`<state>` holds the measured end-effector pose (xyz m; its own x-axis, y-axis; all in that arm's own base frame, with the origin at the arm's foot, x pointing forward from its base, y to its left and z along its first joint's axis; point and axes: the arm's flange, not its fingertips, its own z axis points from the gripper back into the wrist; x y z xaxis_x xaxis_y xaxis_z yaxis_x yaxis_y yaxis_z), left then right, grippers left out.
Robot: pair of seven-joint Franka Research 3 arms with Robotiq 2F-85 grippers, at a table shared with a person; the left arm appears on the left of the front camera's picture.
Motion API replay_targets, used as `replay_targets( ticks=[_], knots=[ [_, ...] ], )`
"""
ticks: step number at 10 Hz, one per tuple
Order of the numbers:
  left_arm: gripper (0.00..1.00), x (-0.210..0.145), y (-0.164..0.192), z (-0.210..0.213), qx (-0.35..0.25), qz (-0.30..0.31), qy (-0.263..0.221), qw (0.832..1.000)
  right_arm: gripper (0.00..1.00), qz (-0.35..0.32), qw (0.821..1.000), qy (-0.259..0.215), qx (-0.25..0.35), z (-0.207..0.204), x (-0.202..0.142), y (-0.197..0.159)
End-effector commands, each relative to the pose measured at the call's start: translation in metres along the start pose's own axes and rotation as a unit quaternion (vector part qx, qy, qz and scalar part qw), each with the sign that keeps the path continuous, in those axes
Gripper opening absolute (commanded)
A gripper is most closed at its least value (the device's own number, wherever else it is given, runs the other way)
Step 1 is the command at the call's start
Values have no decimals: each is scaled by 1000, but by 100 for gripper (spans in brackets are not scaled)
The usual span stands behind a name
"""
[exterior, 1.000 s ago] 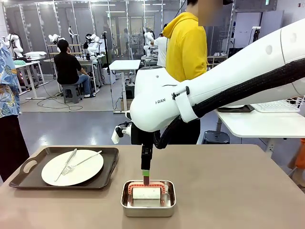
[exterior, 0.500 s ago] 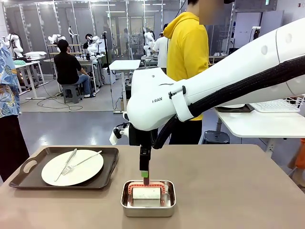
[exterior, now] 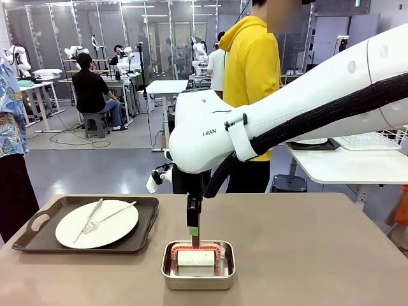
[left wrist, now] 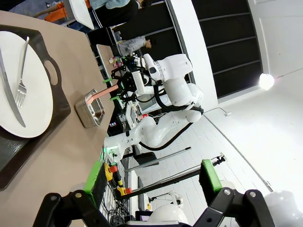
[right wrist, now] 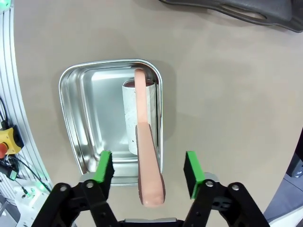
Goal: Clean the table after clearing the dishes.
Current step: When the left (or right) Handle tray is removed, use the left hand (or right hand) to clean the left (or right) side of the table with the Lint Roller.
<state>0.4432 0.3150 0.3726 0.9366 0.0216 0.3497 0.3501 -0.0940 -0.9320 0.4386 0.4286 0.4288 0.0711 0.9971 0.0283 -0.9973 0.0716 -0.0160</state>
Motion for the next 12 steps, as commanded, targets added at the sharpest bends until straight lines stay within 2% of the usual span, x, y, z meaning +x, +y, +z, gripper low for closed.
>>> replay_targets(
  ticks=[1,2,3,4,5,6,10,12],
  knots=[
    [100,-3,-3,-2,7,-7,-5,1000,54,-12,1000,11,-6,-2,5,4],
    [100,-3,-3,-2,7,-7,-5,1000,40,-12,1000,13,-6,-2,6,4],
    [100,-3,-3,-2,7,-7,-5,1000,35,-10,1000,13,-4,-3,6,4],
    [100,-3,-3,-2,7,-7,-5,1000,21,-9,1000,15,-2,-4,5,3],
    [100,-3,-3,-2,7,-7,-5,1000,15,-9,1000,18,-2,-4,4,3],
    [100,-3,-3,-2,7,-7,-5,1000,1,-10,1000,20,-1,-5,3,3],
    [100,-3,-3,-2,7,-7,-5,1000,2,-6,1000,19,-6,1,1,6],
    [100,-3,-3,-2,7,-7,-5,1000,0,-10,1000,12,-14,18,-3,12]
  ],
)
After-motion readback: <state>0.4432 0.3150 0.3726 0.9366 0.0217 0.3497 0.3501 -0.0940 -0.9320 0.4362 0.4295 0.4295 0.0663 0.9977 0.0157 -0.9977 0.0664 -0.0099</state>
